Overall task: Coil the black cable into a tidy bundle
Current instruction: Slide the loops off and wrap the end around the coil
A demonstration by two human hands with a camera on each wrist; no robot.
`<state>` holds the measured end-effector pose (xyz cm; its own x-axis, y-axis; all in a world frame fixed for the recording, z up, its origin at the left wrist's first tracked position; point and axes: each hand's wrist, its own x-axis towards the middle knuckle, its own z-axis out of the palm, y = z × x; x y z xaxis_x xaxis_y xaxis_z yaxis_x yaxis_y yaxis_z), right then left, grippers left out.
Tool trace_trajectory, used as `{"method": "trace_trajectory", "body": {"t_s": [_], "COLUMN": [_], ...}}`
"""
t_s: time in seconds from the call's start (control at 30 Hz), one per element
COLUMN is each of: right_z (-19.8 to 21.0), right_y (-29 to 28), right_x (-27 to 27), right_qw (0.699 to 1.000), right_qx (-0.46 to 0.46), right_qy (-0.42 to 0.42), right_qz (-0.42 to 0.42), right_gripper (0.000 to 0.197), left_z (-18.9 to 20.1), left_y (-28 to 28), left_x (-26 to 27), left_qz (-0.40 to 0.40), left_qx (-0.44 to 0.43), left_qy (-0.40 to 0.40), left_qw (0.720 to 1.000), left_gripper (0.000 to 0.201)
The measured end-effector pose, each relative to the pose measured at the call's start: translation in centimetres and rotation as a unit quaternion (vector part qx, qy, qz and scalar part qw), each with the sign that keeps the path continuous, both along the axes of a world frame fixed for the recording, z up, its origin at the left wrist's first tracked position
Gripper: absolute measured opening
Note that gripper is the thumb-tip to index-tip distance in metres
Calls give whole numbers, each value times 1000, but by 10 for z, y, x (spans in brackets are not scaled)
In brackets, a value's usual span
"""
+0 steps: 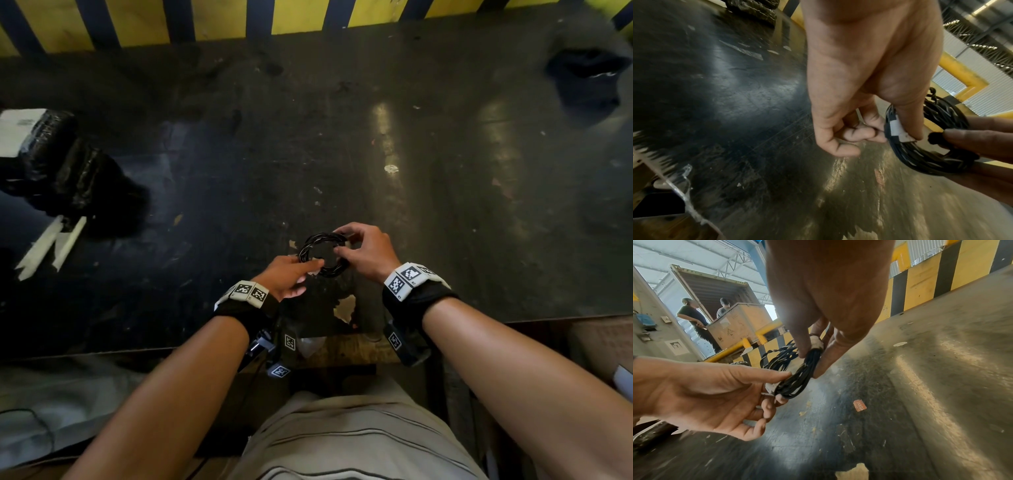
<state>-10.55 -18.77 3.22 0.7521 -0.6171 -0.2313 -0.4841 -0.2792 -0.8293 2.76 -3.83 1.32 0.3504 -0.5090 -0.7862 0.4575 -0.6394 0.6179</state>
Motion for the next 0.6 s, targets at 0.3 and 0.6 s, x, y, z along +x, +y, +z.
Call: {"method": "trace_trajectory", "body": {"t_s": [0.3, 0.6], "right_z": [-5, 5], "right_y": [-3, -42], "right_x": [-1, 20], "right_qw": [1000, 999], "right_qx": [-12, -22], "right_qy": [6, 13], "right_qz": [3, -25], "right_gripper": [31, 34], "left_z": [6, 27], "left_y": [-15, -11], "left_x": [-8, 6], "left_qz": [21, -28], "left_qx": [28, -20], "left_qy": [-85, -191], "left_qw": [996, 981], "left_gripper": [27, 40]}}
